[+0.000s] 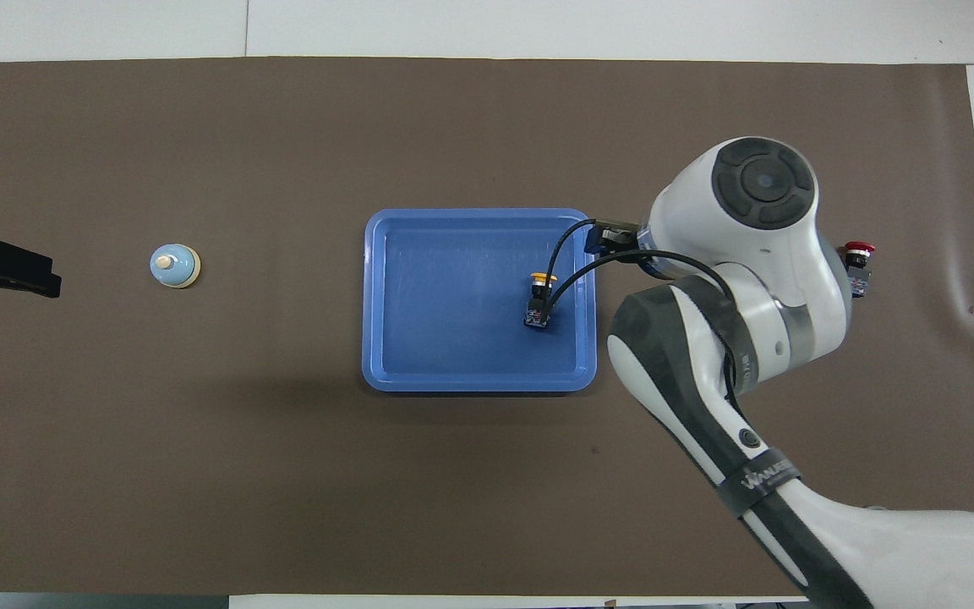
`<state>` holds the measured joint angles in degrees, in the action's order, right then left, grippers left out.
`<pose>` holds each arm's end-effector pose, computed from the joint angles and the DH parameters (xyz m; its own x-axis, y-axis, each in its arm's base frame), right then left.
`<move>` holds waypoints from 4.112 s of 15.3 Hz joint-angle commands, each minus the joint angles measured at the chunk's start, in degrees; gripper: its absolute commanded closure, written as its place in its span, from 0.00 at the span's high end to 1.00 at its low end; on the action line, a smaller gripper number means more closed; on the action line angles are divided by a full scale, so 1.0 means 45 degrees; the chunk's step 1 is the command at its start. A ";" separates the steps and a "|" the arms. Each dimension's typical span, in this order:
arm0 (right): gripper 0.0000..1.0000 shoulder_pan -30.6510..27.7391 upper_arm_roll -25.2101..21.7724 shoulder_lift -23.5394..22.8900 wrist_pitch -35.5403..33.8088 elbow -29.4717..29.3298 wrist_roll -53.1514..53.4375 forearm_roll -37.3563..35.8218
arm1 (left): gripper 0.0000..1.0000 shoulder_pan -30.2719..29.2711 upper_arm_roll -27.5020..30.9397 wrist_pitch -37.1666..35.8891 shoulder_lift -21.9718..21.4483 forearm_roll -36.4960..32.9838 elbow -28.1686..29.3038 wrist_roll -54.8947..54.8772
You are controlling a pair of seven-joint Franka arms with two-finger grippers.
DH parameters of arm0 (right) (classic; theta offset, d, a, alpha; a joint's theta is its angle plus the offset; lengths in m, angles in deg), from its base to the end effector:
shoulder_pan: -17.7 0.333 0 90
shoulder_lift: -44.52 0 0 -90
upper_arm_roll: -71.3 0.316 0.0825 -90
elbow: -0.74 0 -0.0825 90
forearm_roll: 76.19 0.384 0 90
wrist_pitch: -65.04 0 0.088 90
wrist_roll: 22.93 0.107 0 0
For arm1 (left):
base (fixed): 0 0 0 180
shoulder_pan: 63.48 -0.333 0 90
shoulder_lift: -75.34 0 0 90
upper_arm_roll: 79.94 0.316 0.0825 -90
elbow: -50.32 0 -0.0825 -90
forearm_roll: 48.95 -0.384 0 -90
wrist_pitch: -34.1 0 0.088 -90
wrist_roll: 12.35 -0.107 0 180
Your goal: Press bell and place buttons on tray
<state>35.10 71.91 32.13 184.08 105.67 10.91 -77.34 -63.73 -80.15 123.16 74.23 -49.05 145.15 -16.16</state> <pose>0.5887 0.1900 0.4167 0.9640 -0.2638 0.0335 -0.2639 -0.9646 -0.0038 0.5439 0.0006 0.5942 0.9945 -0.0657 -0.0812 -0.0656 -0.9978 0.0036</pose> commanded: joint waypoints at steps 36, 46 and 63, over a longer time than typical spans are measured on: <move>0.00 -0.2446 0.0275 -0.0956 0.0545 0.0065 -0.3479 0.0019 | 1.00 0.0017 0.0087 -0.0201 -0.0028 0.0196 -0.0154 -0.0111; 0.00 0.2125 0.0275 -0.1523 -0.2312 -0.3142 0.1342 0.0583 | 1.00 0.0017 0.0087 -0.0201 -0.0028 0.0196 -0.0154 -0.0111; 0.00 0.3456 0.0255 -0.3437 0.2883 -0.1406 0.2322 0.1016 | 1.00 0.0017 0.0087 -0.0201 -0.0028 0.0196 -0.0154 -0.0111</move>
<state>51.04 72.64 15.09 194.95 96.49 22.88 -72.99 -63.73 -80.15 123.16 74.23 -49.05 145.15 -16.16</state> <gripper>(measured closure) 0.586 0.000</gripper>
